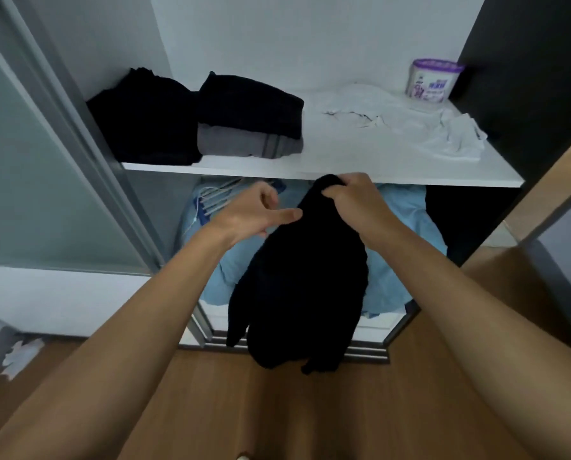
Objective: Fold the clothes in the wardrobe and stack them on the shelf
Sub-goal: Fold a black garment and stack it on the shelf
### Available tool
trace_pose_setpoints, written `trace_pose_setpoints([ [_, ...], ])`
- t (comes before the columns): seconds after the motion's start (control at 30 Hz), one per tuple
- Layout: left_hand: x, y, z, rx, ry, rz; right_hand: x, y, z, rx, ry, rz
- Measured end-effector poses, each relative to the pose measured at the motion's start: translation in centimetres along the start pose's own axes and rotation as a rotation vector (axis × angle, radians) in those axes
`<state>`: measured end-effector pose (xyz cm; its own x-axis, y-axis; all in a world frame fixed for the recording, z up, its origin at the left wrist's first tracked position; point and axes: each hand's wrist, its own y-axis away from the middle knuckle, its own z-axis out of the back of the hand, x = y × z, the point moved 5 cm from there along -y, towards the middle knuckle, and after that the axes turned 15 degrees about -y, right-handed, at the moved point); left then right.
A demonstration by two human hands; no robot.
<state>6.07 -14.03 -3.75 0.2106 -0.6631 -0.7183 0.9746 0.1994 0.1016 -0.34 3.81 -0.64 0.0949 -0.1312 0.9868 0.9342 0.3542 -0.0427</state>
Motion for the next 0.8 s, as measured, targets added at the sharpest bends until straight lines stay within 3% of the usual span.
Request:
trace_pose_setpoints([
  [0.13,-1.3,-0.5,-3.0,0.062,-0.147,-0.237,0.6,0.6,-2.3,0.129,0.199,0.053],
  [0.27,1.5,-0.6,-3.1,-0.078,-0.388,-0.145,-1.2,0.7,-0.8,0.158,0.373,0.17],
  [0.43,2.2,-0.5,-1.2,-0.346,-0.197,-0.082,-7.9,2.3,1.6,0.329,0.325,-0.143],
  [0.53,2.3,-0.6,-0.8,-0.34,-0.246,-0.098,-9.4,2.8,2.8,0.129,-0.015,-0.128],
  [0.6,2.8,-0.6,-1.2,-0.276,-0.46,-0.113,-8.6,2.5,3.4,-0.035,-0.228,-0.088],
  [0.7,4.8,-0.4,-2.8,-0.133,-0.628,-0.098,-6.9,1.7,3.1,-0.077,-0.217,-0.035],
  [0.8,5.8,-0.2,-2.7,-0.199,-0.476,-0.076,-6.7,1.5,2.7,0.003,-0.075,0.014],
])
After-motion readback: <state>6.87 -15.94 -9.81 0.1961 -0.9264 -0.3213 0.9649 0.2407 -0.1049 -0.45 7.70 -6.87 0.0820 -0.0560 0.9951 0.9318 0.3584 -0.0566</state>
